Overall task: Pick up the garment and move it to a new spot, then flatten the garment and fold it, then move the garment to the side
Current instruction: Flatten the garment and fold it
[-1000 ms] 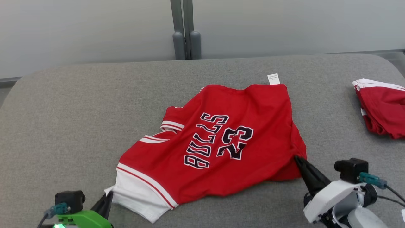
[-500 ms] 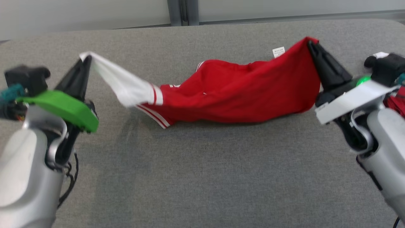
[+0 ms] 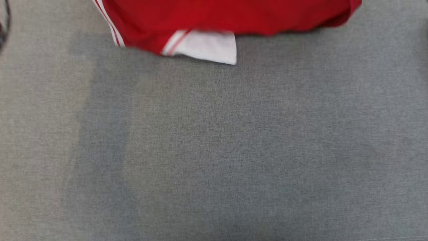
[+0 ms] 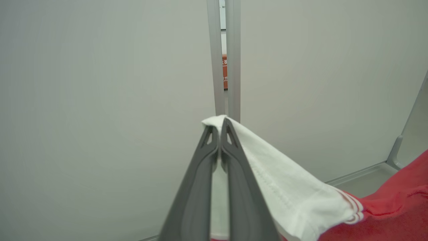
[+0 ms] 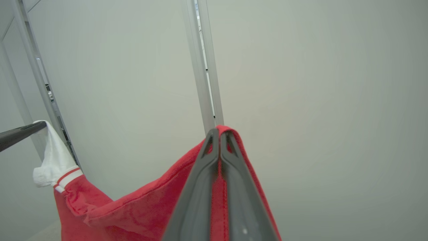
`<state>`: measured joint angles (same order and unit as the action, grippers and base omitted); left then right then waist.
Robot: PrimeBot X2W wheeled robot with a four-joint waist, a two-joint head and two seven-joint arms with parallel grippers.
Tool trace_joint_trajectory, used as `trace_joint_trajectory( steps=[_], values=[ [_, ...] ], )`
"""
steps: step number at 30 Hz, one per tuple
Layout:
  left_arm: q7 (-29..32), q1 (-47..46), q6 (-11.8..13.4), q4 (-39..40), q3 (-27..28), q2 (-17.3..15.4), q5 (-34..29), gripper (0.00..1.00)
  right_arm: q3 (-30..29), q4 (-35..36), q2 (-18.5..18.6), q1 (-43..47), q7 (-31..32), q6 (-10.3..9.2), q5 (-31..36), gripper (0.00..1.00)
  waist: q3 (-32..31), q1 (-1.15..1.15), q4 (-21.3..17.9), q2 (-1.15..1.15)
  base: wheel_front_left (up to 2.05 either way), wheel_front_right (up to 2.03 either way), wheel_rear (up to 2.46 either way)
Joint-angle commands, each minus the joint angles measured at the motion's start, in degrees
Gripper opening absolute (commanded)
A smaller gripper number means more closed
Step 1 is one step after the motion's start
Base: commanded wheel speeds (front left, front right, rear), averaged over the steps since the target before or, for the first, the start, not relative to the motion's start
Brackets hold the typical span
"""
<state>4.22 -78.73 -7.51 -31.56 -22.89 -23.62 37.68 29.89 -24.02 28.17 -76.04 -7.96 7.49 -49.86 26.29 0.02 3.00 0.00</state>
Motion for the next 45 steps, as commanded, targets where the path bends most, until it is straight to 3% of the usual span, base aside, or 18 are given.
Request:
trace_joint_trajectory(
  steps=[1,11,18,28,36,39,45],
  values=[
    [-0.61,-3.24,0.05,-1.32,-0.07,-0.19,1.39,0.0,0.86,-1.1,0.02,-2.91,-0.01,0.0,-0.48,0.0,4.42,-0.02,-0.28,0.0,0.0,0.0,0.0],
    [-3.6,-22.59,0.08,-11.6,-8.15,-2.17,5.75,0.0,6.95,-10.07,1.68,-22.19,-2.16,0.0,-3.75,0.0,6.21,-0.02,-0.41,0.0,0.0,0.0,0.0],
    [-4.77,-24.87,0.08,-15.81,-13.4,-2.35,10.71,0.0,12.67,-13.56,1.8,-23.8,-3.38,0.0,-7.75,0.0,4.77,-0.02,-0.86,0.0,0.0,0.0,0.0],
    [-1.21,-9.23,0.08,-14.34,-25.32,-7.4,20.07,0.0,23.8,-12.37,5.23,-7.86,-5.51,0.0,-15.1,0.0,-5.85,-0.02,-0.92,0.0,0.0,0.0,0.0],
    [12.97,9.79,0.08,-5.12,-32.42,-15.34,32.48,0.0,35.78,-7.16,10.03,9.01,1.19,-0.04,-22.68,0.0,-18.34,-0.02,-1.34,0.0,0.0,0.0,0.0],
    [18.07,18.84,0.08,0.72,-34.97,-19.97,36.71,0.0,40.42,-2.67,12.43,15.61,3.89,-0.03,-24.84,0.0,-23.18,-0.02,-1.47,0.0,0.0,0.0,0.0],
    [24.23,31.95,4.75,13.54,-37.83,-26.08,43.65,0.0,43.01,5.38,17.22,24.67,9.06,-0.02,-25.08,0.0,-26.8,-0.02,-1.52,0.0,0.0,0.0,0.0]
  ],
)
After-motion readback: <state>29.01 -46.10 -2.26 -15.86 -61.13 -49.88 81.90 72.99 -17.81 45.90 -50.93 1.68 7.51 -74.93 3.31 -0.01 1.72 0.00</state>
